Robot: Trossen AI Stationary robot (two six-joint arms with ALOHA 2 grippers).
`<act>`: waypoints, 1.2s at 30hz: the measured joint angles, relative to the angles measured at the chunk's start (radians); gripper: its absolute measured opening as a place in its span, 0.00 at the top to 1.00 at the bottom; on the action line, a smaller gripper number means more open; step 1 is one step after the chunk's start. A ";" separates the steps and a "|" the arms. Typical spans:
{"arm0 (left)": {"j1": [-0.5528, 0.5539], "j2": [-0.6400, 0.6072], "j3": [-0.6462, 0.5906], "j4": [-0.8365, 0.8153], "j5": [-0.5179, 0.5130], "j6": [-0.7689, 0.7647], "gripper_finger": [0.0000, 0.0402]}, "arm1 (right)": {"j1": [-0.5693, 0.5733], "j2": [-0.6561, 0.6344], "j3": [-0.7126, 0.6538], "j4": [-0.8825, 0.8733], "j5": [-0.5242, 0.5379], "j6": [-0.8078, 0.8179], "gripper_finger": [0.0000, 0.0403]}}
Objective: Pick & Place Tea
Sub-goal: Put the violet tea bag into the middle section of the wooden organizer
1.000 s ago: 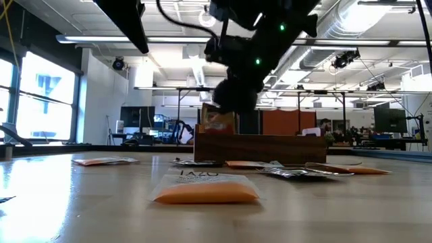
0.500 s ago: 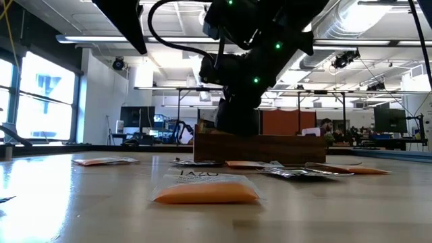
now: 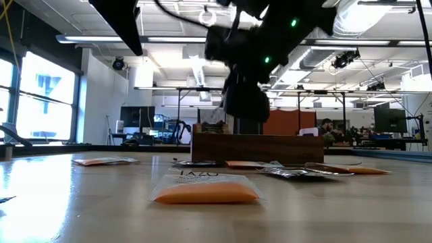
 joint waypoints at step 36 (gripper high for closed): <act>-0.067 -0.332 -0.558 0.620 0.157 0.076 0.64 | 0.240 -0.225 0.000 -0.419 -0.574 0.880 0.73</act>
